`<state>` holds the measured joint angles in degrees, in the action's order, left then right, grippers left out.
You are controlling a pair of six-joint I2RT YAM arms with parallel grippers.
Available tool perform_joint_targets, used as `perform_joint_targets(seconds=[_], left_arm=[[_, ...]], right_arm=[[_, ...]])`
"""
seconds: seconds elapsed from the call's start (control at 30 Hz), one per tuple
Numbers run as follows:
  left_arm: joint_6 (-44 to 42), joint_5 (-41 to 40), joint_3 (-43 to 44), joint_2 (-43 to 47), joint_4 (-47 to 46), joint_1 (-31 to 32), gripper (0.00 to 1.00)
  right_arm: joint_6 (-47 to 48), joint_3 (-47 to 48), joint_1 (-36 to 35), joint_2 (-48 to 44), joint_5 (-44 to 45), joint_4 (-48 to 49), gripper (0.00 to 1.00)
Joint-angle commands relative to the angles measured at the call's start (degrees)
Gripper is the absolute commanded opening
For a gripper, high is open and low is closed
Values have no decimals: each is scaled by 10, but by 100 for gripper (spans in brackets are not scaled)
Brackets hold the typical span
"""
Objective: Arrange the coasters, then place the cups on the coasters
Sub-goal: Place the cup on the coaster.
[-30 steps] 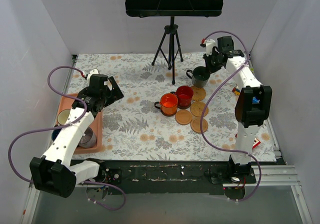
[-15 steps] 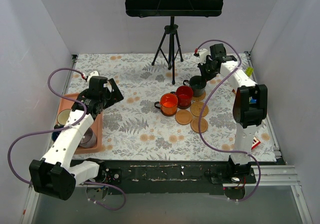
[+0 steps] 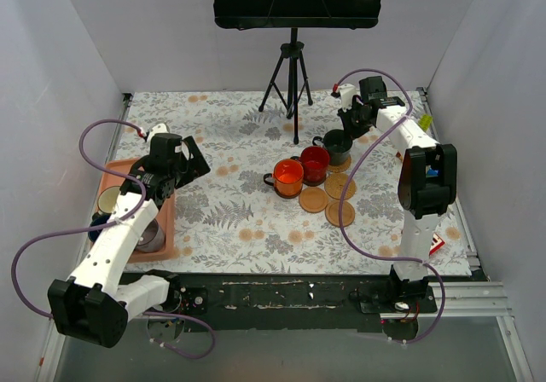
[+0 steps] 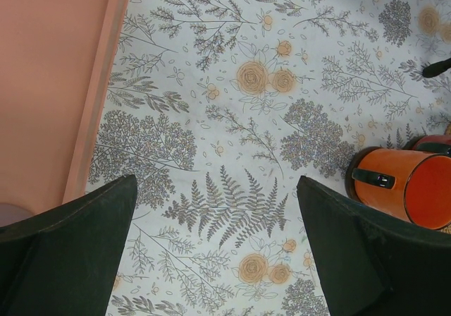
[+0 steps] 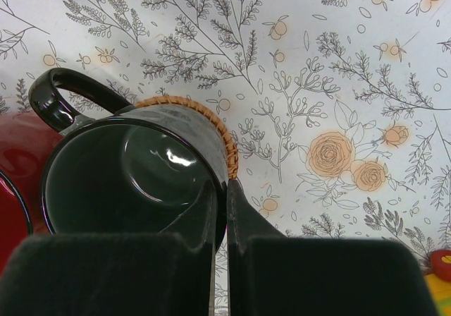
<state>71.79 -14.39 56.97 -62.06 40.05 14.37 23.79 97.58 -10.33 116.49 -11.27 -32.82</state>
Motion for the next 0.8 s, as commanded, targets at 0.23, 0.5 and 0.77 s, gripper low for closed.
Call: perform_joint_targets(seconds=[0.23, 0.5, 0.77], left_arm=[[-8, 0, -12, 19, -8, -2, 98], [-6, 2, -17, 19, -11, -1, 98], [-1, 2, -28, 27, -14, -2, 98]], right_arm=[[13, -6, -3, -35, -23, 22, 1], [13, -5, -3, -35, -31, 15, 1], [13, -6, -3, -38, -38, 4, 1]])
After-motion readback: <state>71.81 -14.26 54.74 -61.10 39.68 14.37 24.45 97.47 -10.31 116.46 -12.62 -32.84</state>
